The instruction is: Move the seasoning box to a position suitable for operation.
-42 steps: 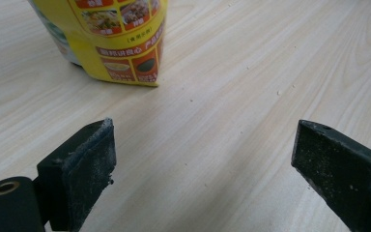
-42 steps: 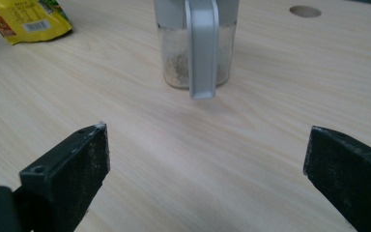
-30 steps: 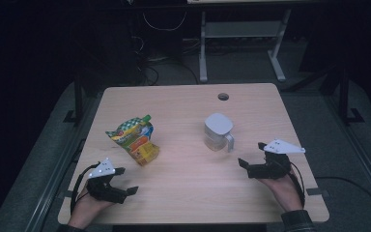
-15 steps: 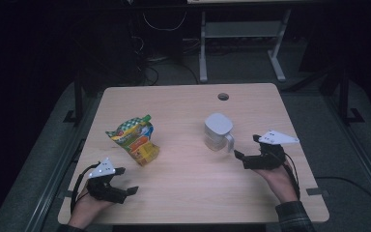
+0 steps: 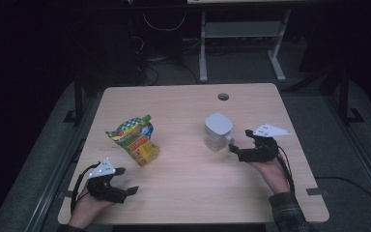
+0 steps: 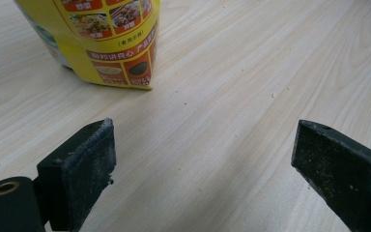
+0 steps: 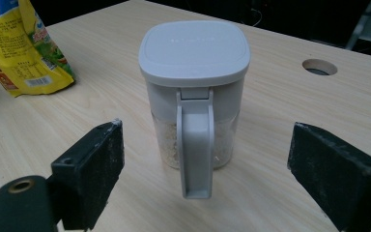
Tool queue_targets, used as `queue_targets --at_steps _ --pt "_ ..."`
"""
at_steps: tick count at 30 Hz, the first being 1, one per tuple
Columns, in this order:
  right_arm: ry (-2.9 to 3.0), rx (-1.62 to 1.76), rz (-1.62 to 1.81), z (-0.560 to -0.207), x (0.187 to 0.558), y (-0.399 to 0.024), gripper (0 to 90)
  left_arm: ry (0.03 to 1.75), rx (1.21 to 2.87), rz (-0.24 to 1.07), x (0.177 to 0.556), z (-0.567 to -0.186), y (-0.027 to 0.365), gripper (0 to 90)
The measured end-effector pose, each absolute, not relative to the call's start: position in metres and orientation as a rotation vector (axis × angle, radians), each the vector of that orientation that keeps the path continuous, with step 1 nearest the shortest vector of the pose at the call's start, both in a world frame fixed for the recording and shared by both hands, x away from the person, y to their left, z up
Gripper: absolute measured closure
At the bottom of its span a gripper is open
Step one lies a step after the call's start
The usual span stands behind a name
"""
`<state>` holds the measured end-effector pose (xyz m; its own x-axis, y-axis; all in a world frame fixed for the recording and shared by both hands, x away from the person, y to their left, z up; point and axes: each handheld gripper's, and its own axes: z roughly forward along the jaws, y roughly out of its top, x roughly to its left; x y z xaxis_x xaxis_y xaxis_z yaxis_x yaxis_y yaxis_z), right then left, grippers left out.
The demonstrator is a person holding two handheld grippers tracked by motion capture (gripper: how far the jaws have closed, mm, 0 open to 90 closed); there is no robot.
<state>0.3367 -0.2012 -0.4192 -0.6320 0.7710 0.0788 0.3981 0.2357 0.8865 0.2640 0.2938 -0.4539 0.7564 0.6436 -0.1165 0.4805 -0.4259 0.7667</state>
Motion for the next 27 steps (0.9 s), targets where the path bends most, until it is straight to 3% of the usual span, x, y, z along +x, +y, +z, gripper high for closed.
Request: queue_targets --at_steps 14,27 --pt "2.164 1.064 1.373 -0.428 0.352 -0.187 15.5 0.849 2.094 0.243 0.264 -0.454 0.295 8.1" --pt "2.198 1.068 1.37 -0.44 0.355 -0.184 32.7 0.843 2.108 0.247 0.264 -0.454 0.294 8.1"
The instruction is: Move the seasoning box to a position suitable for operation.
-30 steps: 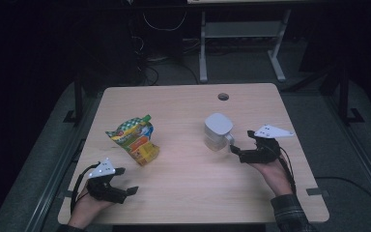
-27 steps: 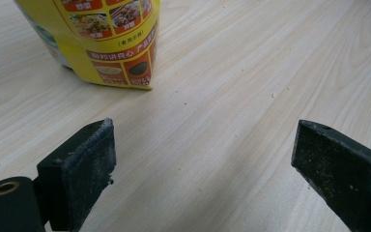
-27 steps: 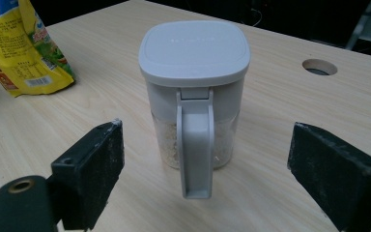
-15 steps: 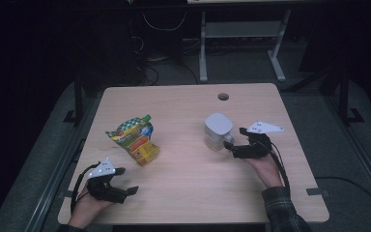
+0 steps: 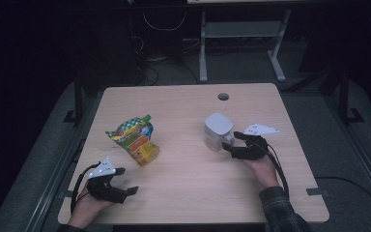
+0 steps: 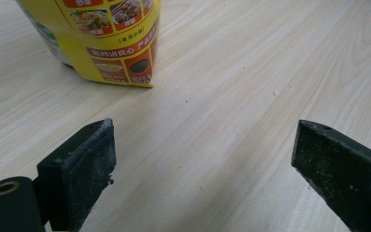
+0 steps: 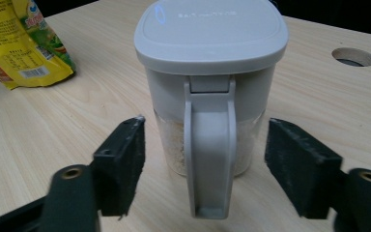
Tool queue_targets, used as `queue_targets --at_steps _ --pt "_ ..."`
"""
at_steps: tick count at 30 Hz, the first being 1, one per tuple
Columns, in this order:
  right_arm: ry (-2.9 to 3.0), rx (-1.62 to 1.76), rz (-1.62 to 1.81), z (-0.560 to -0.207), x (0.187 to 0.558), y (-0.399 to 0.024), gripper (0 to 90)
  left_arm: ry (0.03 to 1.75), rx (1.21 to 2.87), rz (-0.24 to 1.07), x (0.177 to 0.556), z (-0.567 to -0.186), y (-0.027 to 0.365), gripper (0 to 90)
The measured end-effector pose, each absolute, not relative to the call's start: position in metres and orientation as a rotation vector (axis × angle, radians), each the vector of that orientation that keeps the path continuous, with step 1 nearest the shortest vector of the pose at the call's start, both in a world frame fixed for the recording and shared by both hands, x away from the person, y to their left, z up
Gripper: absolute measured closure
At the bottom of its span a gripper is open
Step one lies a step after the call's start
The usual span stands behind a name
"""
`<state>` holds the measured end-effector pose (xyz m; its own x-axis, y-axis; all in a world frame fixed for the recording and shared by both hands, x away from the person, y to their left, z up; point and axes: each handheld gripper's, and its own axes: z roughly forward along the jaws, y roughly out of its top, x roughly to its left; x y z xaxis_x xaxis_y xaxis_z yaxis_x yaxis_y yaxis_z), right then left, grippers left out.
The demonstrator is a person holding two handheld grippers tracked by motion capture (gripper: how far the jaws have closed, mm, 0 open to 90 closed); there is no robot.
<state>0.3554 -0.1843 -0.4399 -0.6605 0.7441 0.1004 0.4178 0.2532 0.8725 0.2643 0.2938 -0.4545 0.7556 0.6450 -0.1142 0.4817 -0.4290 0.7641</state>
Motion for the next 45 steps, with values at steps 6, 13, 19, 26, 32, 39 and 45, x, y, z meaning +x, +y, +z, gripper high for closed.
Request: queue_targets --at_steps 6,13,19,26,32,39,45 --pt "2.197 1.075 1.371 -0.4408 0.355 -0.1848 43.5 0.841 2.111 0.247 0.2642 -0.4545 0.2937 8.1" --pt "2.19 1.063 1.356 -0.4412 0.3543 -0.1817 55.1 0.84 2.115 0.245 0.2645 -0.4546 0.2934 8.1" --pt "2.174 1.055 1.355 -0.441 0.3542 -0.1805 61.0 0.839 2.119 0.243 0.2646 -0.4547 0.2929 8.1" --pt "2.176 1.042 1.332 -0.4411 0.3539 -0.18 67.2 0.839 2.119 0.242 0.2645 -0.4546 0.293 8.1" --pt "2.175 1.027 1.316 -0.4408 0.3532 -0.1794 68.0 0.837 2.119 0.242 0.2643 -0.4546 0.2928 8.1" --pt "2.172 1.012 1.317 -0.4395 0.3521 -0.18 68.4 0.841 2.117 0.242 0.2645 -0.4545 0.2931 8.1" --pt "2.173 1.011 1.321 -0.4385 0.3507 -0.1804 68.5 0.839 2.12 0.241 0.2644 -0.4546 0.2929 8.1"
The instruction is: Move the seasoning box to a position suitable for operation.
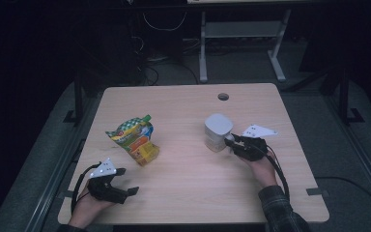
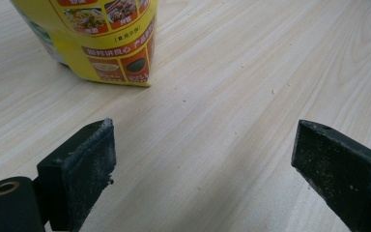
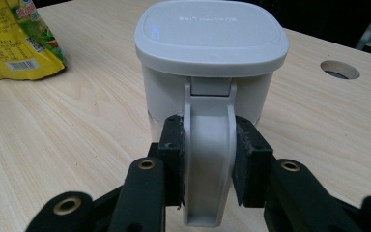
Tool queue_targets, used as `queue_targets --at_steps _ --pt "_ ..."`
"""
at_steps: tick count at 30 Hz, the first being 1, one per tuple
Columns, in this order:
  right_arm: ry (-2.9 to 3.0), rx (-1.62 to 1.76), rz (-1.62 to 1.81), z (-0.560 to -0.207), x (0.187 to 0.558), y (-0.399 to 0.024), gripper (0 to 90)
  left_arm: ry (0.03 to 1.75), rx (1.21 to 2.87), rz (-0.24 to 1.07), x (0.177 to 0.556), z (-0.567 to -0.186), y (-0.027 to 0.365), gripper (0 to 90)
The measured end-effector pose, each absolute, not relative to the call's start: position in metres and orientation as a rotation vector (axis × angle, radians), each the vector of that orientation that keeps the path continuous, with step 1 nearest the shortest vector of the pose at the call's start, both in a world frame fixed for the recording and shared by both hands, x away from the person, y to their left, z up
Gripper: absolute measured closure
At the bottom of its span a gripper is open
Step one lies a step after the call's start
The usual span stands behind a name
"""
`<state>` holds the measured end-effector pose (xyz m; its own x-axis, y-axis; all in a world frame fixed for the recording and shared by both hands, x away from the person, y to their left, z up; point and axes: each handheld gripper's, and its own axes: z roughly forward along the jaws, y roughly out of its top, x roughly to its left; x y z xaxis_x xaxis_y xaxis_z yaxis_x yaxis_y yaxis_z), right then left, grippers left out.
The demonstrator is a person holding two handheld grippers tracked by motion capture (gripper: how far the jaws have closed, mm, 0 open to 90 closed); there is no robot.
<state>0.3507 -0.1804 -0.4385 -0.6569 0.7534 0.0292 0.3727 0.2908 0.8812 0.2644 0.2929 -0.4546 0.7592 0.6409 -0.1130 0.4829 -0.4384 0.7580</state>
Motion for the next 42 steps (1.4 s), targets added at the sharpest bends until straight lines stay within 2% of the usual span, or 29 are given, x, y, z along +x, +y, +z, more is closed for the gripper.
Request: queue_targets --at_steps 42 --pt "2.277 0.842 1.415 -0.427 0.315 -0.167 68.5 0.839 2.118 0.223 0.264 -0.456 0.291 8.1"
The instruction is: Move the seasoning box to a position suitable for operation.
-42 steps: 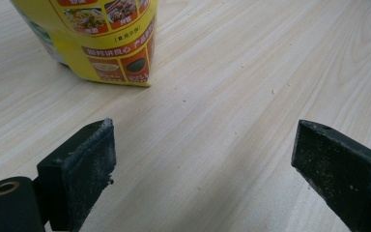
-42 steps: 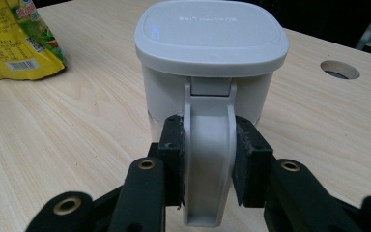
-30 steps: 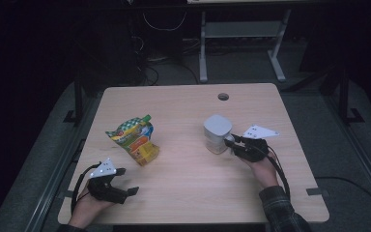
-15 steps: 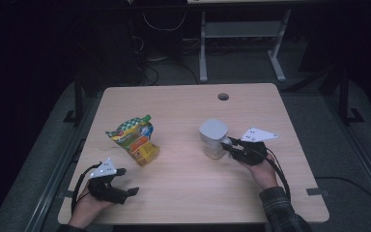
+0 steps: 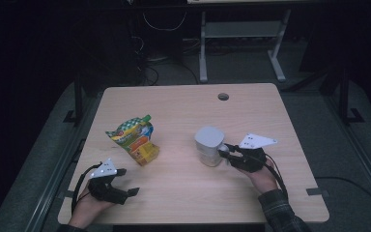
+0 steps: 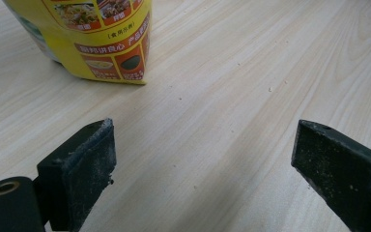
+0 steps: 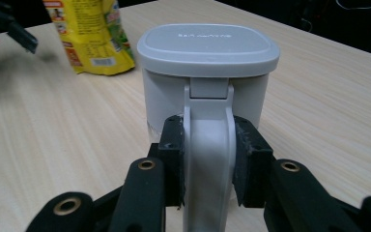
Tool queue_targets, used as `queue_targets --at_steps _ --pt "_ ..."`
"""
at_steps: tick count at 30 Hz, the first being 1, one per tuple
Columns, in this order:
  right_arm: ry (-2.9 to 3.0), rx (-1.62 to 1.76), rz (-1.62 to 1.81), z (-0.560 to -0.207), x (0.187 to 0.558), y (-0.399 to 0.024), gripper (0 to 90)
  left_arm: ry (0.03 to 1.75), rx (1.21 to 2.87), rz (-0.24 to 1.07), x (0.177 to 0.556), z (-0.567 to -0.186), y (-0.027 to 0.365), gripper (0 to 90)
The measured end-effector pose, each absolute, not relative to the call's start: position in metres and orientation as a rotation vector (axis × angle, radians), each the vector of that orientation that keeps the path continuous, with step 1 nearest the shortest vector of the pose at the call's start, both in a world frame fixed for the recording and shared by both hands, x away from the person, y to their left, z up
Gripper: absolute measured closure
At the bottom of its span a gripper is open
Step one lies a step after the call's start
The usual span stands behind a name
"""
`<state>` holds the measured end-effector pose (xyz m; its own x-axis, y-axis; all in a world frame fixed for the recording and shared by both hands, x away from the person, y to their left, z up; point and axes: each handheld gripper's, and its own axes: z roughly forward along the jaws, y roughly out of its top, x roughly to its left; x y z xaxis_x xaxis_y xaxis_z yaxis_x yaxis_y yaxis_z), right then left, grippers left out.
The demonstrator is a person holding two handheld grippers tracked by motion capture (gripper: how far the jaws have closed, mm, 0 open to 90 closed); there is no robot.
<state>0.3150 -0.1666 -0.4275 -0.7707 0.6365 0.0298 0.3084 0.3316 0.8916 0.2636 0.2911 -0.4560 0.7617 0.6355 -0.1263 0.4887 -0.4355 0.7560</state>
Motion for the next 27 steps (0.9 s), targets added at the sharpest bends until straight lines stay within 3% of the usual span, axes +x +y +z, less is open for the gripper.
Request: queue_targets --at_steps 27 --pt "2.395 0.674 1.528 -0.433 0.274 -0.152 68.3 0.824 2.139 0.213 0.263 -0.458 0.288 8.1"
